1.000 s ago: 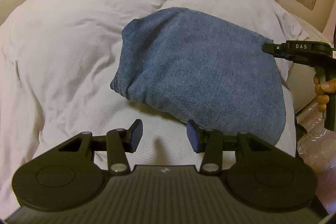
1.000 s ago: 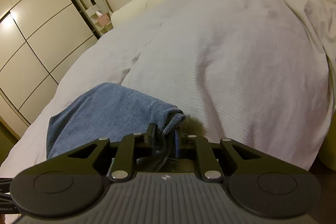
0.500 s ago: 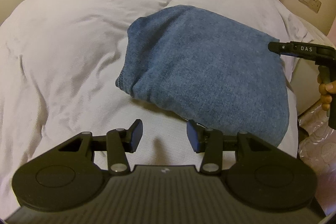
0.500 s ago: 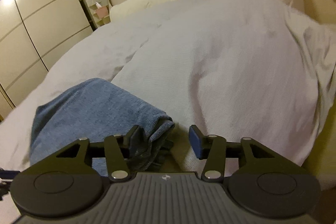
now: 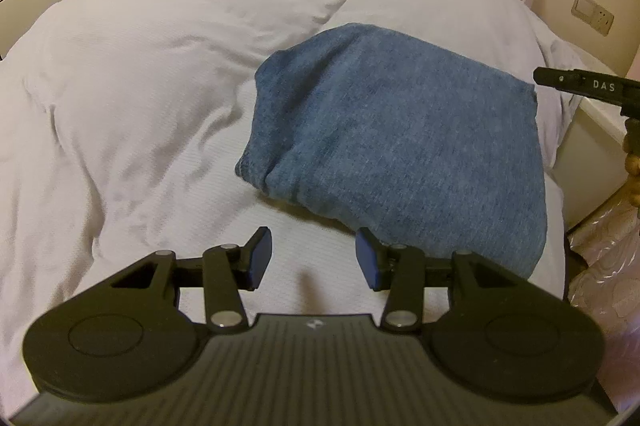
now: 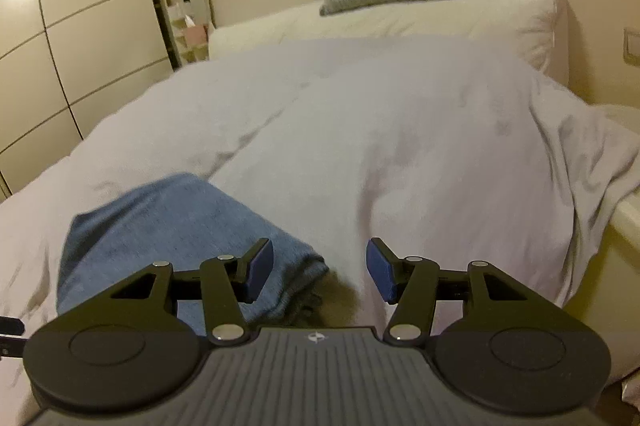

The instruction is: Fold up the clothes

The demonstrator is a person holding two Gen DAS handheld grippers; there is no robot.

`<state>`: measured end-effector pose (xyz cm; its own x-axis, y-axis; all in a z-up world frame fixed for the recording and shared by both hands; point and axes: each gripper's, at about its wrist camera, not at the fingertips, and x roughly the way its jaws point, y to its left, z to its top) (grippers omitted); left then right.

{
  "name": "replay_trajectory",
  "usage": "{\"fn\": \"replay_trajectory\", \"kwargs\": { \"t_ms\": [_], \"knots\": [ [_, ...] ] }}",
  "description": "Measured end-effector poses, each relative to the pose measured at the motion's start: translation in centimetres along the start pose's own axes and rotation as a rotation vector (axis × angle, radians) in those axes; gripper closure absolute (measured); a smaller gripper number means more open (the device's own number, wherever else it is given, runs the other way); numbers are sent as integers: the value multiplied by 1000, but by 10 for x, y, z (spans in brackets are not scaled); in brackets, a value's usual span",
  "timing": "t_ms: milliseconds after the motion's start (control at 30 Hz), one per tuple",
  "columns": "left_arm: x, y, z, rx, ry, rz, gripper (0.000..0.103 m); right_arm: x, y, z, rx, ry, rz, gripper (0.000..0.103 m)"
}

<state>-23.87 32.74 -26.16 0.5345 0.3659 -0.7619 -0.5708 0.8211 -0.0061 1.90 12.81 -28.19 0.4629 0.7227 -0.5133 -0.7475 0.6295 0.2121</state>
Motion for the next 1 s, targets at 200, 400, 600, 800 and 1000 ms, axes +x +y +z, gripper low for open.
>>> {"fn": "replay_trajectory", "kwargs": {
  "t_ms": [200, 400, 600, 800, 1000],
  "knots": [
    [7, -6, 8, -2, -47, -48, 64, -7, 17, 3, -62, -50, 90, 49],
    [28, -4, 12, -40, -81, -100, 64, 19, 24, -12, -176, 5, 105, 61],
    [37, 5, 13, -102, -80, -93, 64, 64, 4, -31, -136, 81, 59, 60],
    [33, 55, 4, -310, -56, -62, 68, 37, 9, -27, -89, 25, 50, 58],
    [68, 87, 5, -557, -57, -167, 69, 20, 44, -35, -218, -38, 79, 59]
  ]
}}
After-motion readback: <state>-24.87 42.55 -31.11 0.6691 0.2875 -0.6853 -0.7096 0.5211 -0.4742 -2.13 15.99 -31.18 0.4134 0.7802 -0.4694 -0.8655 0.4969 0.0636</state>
